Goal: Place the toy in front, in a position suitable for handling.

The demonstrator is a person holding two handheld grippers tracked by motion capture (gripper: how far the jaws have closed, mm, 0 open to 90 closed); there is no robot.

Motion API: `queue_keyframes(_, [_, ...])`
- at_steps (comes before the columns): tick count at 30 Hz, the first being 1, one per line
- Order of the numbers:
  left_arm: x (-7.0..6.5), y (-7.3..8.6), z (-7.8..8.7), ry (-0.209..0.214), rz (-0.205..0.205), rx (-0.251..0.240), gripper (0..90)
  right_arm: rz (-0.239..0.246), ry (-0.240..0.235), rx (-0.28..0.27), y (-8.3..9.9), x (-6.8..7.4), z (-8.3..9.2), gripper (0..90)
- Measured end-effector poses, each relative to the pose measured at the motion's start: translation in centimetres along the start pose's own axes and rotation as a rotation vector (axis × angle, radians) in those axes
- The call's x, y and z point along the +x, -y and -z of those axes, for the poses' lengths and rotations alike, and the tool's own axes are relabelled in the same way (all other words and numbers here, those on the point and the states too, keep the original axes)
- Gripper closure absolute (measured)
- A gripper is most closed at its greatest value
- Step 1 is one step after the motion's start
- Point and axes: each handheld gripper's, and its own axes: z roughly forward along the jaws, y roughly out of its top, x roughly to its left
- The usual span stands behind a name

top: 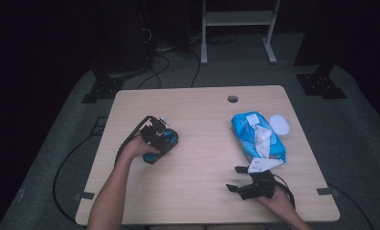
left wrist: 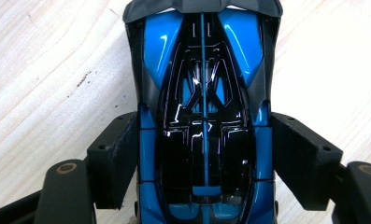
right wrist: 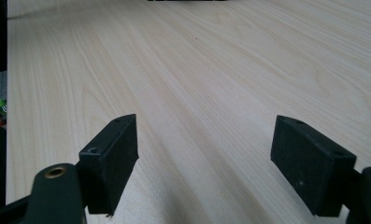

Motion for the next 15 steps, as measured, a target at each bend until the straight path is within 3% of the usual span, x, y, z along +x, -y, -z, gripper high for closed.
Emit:
queue_keyframes(6, [-0.46,-0.35,-0.73,-0.018,-0.093,0.098,21.0,0.002,0.0,-0.001,0.0,-0.03,0.02,22.2])
queue_keyframes(10, [-0.14,-0.34,-0.92,0.005,-0.08,0.106,21.0,0.001,-0.001,-0.002,-0.01,-0.01,0.07,22.2])
queue_keyframes(15, [-0.18,-0.62,-0.87,0.004,-0.062,0.166,22.9,0.002,-0.001,-0.003,-0.01,-0.02,0.07,22.2])
